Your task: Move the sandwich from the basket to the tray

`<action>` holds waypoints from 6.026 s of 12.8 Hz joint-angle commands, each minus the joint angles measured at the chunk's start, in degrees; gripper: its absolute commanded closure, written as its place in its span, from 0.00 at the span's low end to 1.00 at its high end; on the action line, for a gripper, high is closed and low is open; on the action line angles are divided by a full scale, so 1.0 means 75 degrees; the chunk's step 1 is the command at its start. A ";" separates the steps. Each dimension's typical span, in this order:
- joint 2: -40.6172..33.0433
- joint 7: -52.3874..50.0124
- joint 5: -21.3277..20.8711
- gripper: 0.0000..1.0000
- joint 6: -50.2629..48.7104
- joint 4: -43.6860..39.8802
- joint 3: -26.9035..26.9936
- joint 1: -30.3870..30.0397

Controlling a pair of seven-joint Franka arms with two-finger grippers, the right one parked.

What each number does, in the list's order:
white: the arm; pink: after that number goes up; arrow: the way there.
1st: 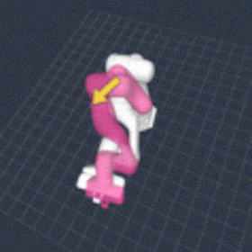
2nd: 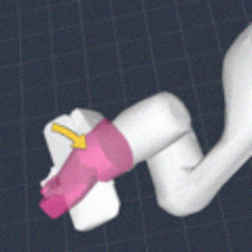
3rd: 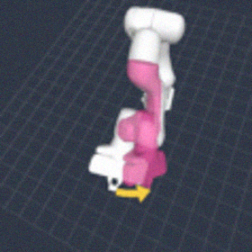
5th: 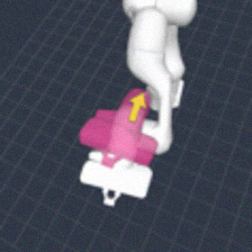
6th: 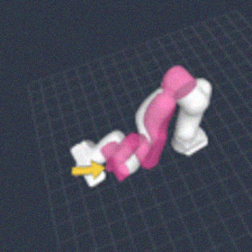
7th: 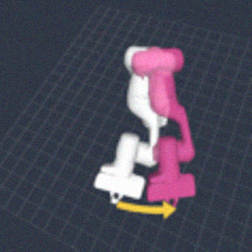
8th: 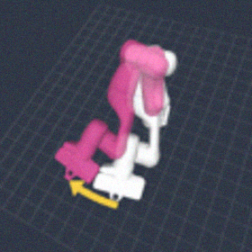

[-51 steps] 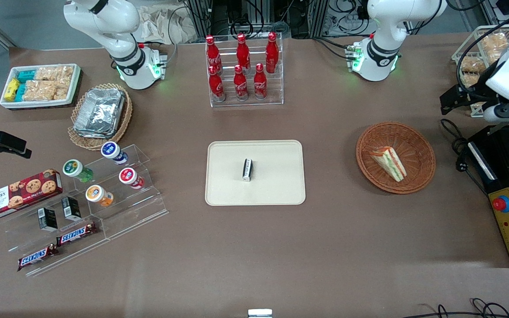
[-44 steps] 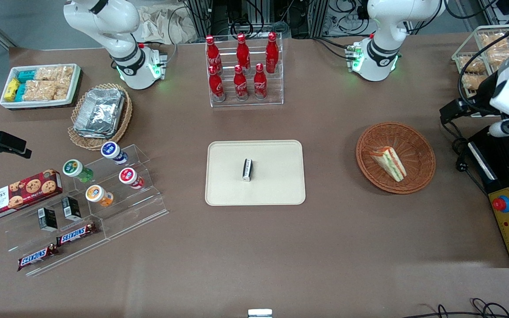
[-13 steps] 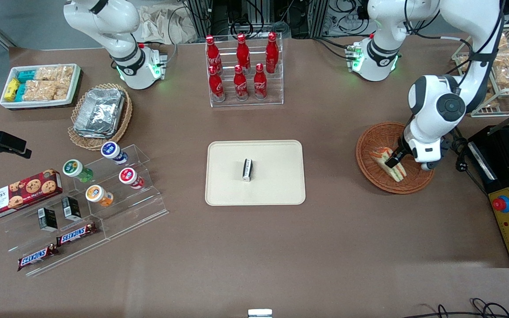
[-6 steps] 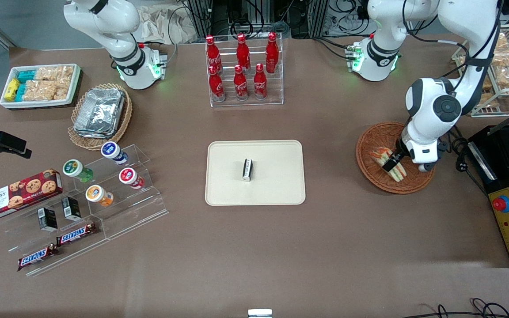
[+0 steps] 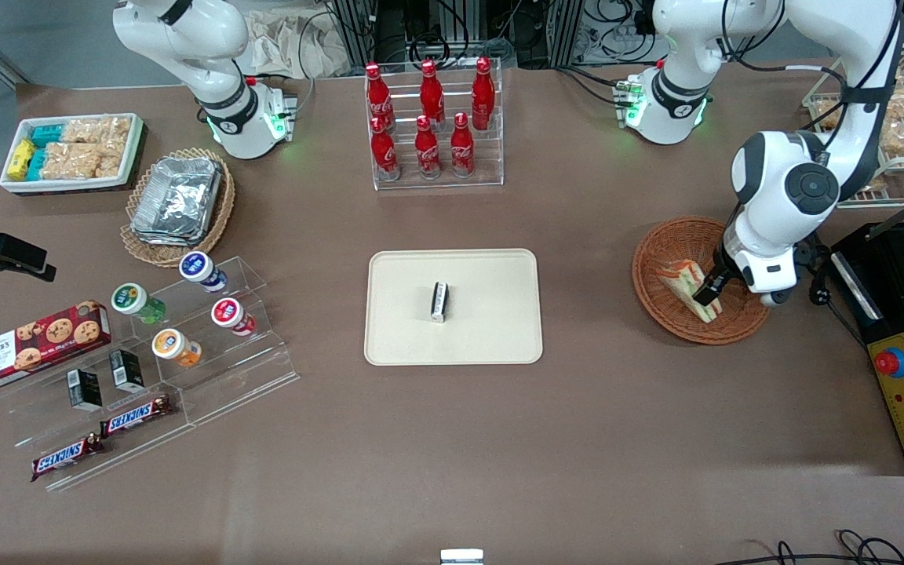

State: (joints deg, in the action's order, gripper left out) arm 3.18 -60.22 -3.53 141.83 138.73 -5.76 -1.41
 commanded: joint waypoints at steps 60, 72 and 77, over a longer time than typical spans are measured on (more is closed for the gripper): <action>0.1363 0.0283 -0.1182 0.00 -0.3674 -0.4482 -0.2688 0.1072; -0.2182 0.7862 0.0342 0.00 -0.6675 -0.4162 0.0451 0.0366; -0.1291 0.8041 0.0330 0.00 -0.6805 -0.5383 0.0486 0.0318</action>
